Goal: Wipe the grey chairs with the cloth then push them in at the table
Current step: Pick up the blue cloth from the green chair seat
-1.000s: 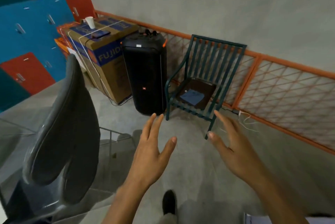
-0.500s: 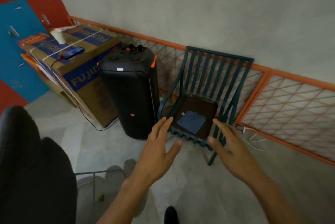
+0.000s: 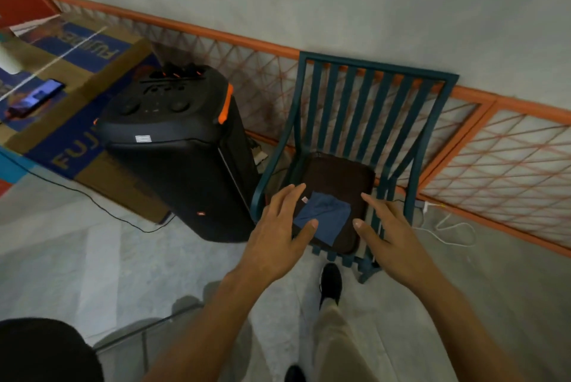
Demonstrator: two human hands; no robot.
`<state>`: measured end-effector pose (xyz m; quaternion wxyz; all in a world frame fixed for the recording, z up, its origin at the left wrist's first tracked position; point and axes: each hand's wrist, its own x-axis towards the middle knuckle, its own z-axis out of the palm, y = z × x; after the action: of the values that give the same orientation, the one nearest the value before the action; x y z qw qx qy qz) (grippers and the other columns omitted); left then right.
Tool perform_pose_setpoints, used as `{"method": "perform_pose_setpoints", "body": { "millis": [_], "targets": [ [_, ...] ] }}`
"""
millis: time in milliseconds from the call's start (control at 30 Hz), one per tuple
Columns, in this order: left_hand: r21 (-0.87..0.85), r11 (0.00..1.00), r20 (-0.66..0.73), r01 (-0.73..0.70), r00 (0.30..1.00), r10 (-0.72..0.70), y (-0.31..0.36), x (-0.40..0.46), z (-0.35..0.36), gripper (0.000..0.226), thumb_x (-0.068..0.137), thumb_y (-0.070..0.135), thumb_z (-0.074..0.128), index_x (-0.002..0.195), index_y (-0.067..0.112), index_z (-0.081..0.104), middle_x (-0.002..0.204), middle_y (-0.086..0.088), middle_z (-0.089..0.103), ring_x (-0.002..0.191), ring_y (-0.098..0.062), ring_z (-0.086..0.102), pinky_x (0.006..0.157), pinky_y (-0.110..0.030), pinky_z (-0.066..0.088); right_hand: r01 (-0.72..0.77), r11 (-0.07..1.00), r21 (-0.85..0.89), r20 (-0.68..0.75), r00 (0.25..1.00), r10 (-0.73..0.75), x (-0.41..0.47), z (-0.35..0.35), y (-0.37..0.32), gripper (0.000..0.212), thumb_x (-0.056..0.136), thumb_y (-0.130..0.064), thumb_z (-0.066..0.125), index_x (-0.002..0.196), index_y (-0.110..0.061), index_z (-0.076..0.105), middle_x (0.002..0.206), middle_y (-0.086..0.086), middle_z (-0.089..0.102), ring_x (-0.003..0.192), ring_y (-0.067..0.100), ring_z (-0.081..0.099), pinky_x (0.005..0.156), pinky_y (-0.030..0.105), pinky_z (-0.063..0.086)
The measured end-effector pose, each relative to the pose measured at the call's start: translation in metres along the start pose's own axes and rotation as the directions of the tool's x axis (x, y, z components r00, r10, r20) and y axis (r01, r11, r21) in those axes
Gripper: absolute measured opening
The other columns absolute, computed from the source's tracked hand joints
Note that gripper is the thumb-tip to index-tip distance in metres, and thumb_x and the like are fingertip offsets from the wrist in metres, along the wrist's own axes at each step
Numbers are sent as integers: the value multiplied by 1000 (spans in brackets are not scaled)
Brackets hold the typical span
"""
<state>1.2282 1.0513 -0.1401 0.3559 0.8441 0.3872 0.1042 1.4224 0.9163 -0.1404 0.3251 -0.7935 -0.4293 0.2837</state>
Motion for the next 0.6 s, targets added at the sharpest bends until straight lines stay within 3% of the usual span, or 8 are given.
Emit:
{"method": "perform_pose_setpoints", "body": {
  "millis": [167,300,500,600],
  "targets": [
    [11,997,74,75,994,-76,-13,88,28,68,102,45,58,160,36,24,162,7,27,144,-21,35,112,-46,43,-92,996,-6,77,993,92,88,-6,34,57,102,-39,52,155,-24,36,151,4,38,137,19,40,104,21,28],
    [32,993,126,118,985,-121,-28,145,59,66,102,39,59,160,29,27,161,2,31,140,-26,38,112,-44,41,-154,988,-18,121,980,155,143,-7,65,55,103,-38,53,154,-25,37,147,4,39,131,23,46,103,25,34],
    [97,973,254,211,940,-229,-67,203,114,70,98,52,52,159,25,30,159,-1,33,137,-31,43,106,-54,46,-260,966,-14,175,950,258,205,21,115,52,103,-31,56,151,-20,41,147,6,39,132,23,46,100,20,32],
    [125,962,320,243,908,-271,-91,225,142,72,97,48,56,159,26,29,160,-3,33,139,-34,40,107,-54,46,-310,951,-21,209,928,307,228,47,145,52,101,-27,60,150,-19,43,145,9,41,128,25,49,100,24,38]
  ]
}}
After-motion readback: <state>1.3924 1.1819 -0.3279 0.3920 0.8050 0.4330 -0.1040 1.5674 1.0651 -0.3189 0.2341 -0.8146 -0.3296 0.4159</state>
